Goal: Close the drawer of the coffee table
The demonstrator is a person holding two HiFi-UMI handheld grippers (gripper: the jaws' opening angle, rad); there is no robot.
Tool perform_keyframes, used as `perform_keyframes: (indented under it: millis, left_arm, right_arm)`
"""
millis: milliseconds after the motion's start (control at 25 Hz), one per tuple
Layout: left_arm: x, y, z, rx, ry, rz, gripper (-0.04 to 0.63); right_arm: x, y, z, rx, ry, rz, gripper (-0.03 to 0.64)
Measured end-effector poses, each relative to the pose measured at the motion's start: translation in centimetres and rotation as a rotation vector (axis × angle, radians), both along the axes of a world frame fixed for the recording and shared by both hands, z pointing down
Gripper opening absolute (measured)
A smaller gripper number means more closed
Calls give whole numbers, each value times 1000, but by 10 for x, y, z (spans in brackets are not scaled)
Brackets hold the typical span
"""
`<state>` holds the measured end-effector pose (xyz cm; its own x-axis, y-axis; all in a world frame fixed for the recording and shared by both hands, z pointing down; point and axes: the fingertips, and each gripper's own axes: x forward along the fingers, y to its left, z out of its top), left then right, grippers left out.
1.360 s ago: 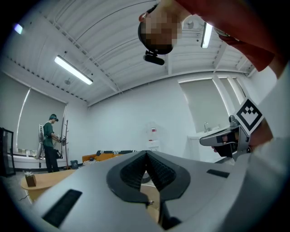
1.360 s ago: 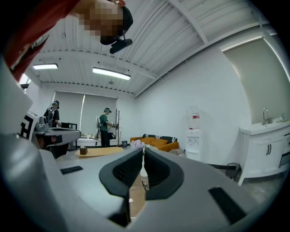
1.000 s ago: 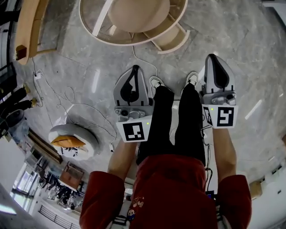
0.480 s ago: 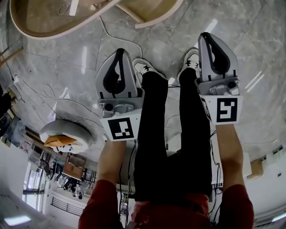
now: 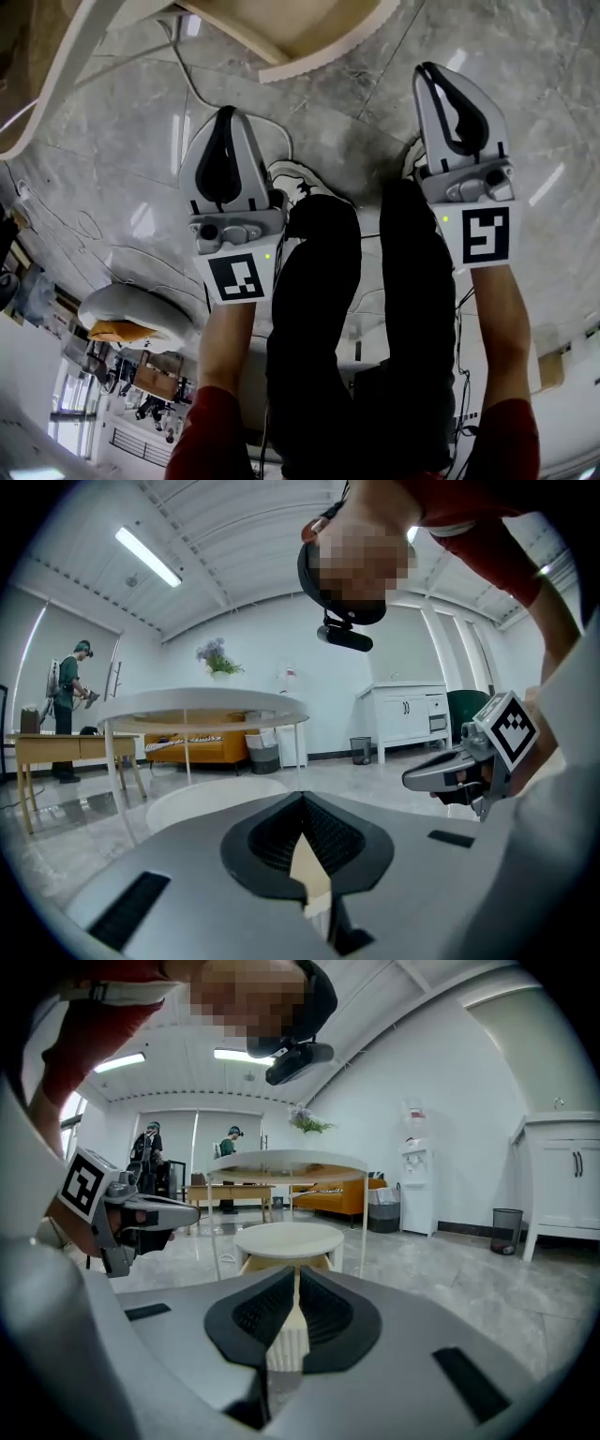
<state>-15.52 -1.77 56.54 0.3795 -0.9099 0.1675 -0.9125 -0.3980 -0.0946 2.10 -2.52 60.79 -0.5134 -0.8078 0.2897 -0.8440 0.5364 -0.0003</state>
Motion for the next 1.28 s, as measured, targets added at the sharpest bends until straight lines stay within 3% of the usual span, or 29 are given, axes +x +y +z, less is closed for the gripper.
perform_keyframes:
  millis: [400,480,600,720,840,960,1120,1160,1280]
  left_arm:
    - [-27,-2,80,139,-48,-80,14]
    - [-35,1,90,136,-31,-134,14]
    - [-47,-4,104,119,51,-225,14]
    - [-58,-2,123,73,104,-261,14]
    - [-68,-4,141,14,121,-300,14]
    - [-68,-2,140,7,126,-319,14]
    - [-68,2,136,24,113,-316,14]
    - [-67,2,135,28,107,-312,14]
    - [-63,3,136,24,95,-302,14]
  right_arm:
    - [-2,-1,108,29,-37,7,29]
    - [-2,1,116,39,-59,21,29]
    - [2,-3,119,76,-78,61,30]
    - [-2,-2,122,93,-111,63,29]
    - [-3,-8,125,99,-143,46,31]
    - [-4,-10,127,124,-113,32,31]
    - [-3,-9,125,127,-149,14,31]
    - [-5,-9,125,127,-160,0,39]
    - [-13,-8,135,81,-146,-56,190]
